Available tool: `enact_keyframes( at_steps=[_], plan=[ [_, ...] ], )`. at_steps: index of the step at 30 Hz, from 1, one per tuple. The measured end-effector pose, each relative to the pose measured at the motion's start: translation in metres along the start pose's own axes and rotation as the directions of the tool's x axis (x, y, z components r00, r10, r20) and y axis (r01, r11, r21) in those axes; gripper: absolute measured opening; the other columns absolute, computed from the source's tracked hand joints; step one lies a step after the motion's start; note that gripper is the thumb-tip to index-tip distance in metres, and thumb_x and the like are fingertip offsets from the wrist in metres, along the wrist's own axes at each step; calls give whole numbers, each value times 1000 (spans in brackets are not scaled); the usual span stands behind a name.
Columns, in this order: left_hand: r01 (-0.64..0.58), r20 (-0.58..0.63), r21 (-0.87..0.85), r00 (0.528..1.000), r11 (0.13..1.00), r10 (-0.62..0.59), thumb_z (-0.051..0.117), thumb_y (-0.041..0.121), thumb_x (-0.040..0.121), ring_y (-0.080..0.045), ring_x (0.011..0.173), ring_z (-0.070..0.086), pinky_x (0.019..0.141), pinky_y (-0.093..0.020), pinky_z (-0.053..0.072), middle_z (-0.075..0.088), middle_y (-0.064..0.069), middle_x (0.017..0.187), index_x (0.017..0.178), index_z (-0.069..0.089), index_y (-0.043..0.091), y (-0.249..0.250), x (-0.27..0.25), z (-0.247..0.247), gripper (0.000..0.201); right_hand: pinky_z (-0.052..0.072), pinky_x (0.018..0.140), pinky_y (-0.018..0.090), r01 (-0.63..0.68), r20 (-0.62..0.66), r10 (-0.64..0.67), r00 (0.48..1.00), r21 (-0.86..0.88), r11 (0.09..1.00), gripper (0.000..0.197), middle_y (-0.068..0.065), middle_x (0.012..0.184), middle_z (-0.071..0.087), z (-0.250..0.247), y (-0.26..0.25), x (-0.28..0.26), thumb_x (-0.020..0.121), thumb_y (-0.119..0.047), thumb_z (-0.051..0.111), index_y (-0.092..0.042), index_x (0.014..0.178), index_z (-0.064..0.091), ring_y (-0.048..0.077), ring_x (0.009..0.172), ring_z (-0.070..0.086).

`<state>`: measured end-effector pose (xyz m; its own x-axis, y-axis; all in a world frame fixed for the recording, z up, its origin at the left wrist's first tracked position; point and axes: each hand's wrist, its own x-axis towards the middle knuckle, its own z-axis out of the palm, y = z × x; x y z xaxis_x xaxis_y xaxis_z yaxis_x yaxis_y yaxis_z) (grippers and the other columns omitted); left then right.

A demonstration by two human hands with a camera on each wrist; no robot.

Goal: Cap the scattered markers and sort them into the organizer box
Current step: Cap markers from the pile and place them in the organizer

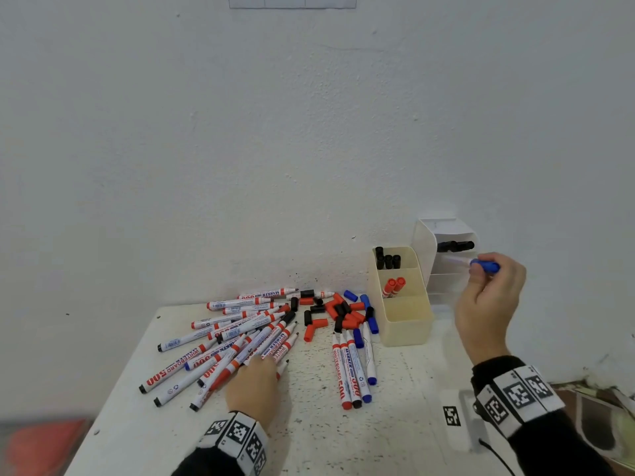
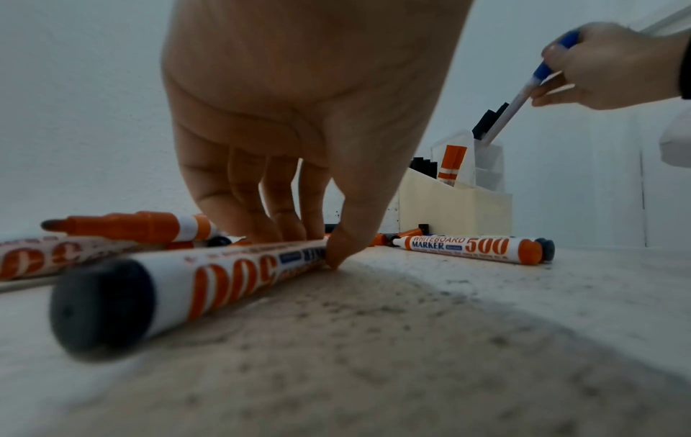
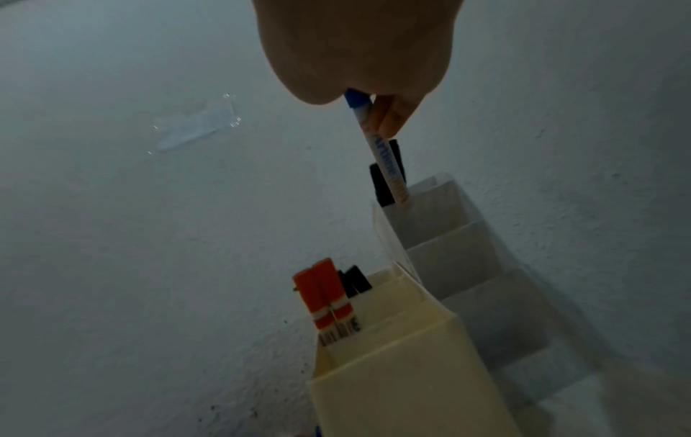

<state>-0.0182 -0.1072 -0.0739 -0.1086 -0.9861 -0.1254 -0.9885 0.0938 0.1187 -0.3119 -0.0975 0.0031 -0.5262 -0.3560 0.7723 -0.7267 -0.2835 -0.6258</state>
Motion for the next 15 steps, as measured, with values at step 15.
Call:
enact_keyframes(
  at_steps=[15],
  plan=[
    [-14, -32, 2, 999, 1000, 15, 46, 23, 95, -14, 104, 57, 78, -24, 49, 52, 1, 124, 127, 43, 19, 3, -3, 2, 33, 34, 78, 25, -263, 345, 338, 876, -246, 933, 19, 25, 99, 64, 39, 46, 10, 91, -3, 49, 4, 106, 59, 37, 92, 57]
  ],
)
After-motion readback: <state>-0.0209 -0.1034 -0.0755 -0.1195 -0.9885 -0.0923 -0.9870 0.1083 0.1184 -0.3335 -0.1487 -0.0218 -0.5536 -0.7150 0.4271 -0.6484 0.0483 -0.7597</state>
